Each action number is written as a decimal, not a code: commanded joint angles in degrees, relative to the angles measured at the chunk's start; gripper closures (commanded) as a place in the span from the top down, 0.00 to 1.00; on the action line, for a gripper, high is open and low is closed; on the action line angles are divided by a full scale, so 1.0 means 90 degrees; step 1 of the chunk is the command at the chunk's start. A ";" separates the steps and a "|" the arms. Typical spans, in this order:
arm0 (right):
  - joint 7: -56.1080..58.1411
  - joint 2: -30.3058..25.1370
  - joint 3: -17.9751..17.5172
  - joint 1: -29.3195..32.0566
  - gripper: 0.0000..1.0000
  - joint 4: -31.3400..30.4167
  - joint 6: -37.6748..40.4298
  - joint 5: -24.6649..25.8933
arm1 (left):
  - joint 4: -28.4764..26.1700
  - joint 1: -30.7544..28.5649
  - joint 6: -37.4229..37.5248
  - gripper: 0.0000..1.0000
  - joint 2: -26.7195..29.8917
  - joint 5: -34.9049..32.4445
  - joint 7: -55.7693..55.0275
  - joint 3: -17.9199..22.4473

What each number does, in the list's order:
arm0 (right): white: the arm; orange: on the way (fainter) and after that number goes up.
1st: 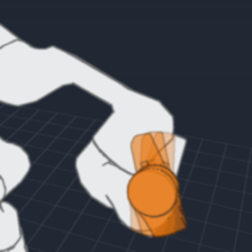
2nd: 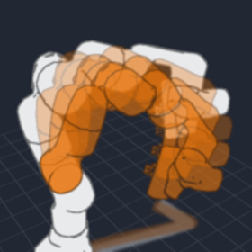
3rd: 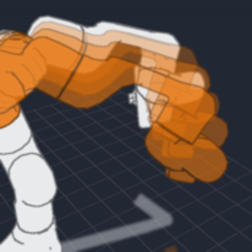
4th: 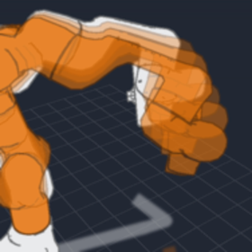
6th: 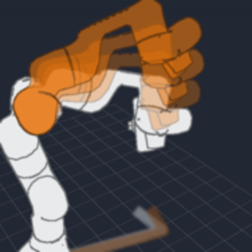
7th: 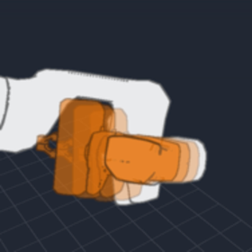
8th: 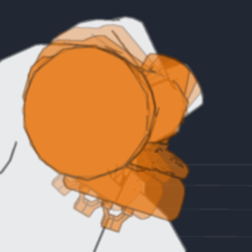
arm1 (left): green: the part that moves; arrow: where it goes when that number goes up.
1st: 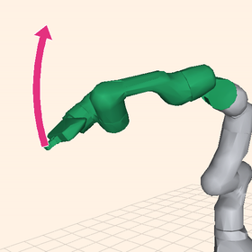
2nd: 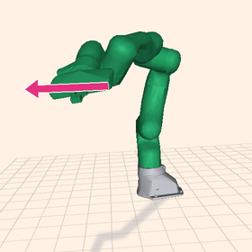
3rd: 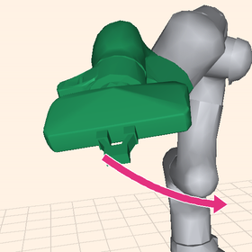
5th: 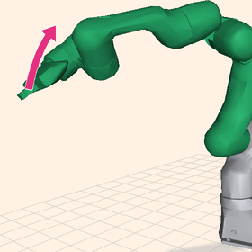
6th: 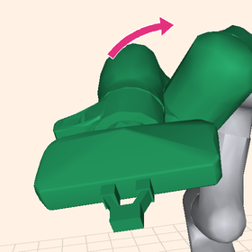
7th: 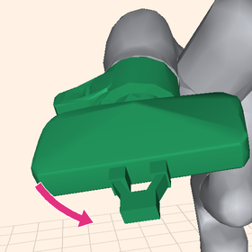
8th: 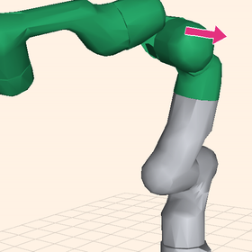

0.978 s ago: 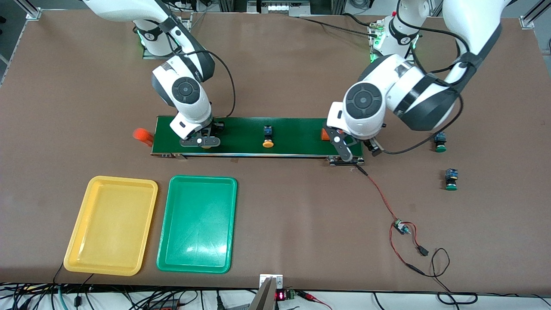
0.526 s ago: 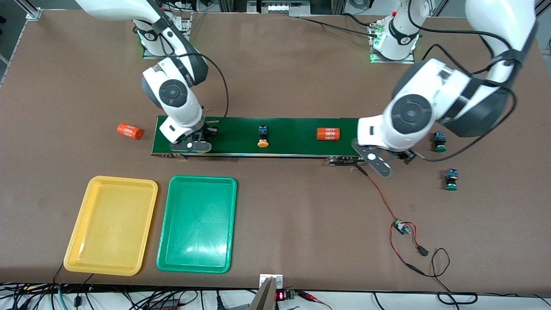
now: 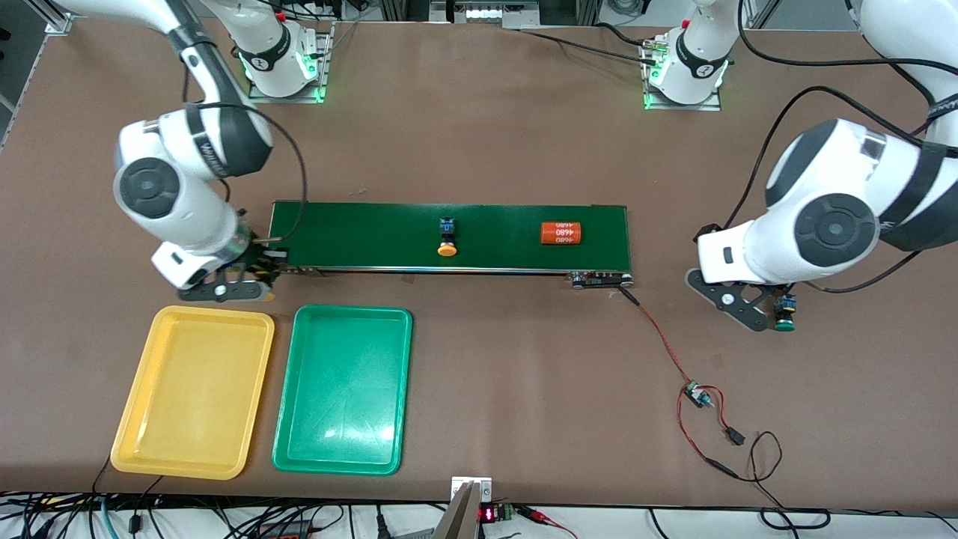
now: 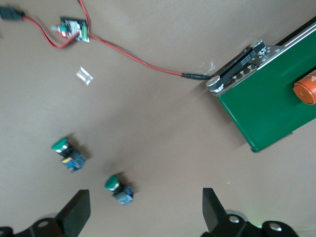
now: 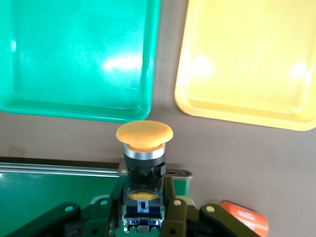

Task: Sort buttons by color to trays
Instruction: 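Carry the yellow button while the left gripper lifts a green button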

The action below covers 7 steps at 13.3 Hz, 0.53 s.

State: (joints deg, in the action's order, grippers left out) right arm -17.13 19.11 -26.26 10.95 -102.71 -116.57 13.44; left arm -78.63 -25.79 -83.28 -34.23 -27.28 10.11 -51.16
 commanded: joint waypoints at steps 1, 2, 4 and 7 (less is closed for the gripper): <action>0.0368 0.0190 0.0142 0.0043 0.08 0.0532 0.0365 -0.0068 | -0.0081 0.0287 -0.0461 1.00 0.0792 0.1356 0.0068 0.1422; 0.0699 0.0326 0.0357 0.0043 0.09 0.0679 0.0365 -0.0067 | -0.0333 0.0287 -0.0638 1.00 0.1017 0.1689 0.0068 0.1930; 0.1382 0.0600 0.0738 0.0053 0.09 0.0914 0.0316 -0.0028 | -0.0675 0.0307 -0.0717 1.00 0.1244 0.1800 0.0068 0.2683; 0.1971 0.1224 0.1295 0.0062 0.09 0.1420 -0.0044 -0.0009 | -0.1329 0.0326 -0.1603 1.00 0.1430 0.1800 0.0019 0.3475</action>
State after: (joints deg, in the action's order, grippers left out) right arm -2.32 25.55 -16.00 11.47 -95.08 -116.25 13.46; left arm -84.45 -23.85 -92.36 -24.56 -12.40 10.44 -24.50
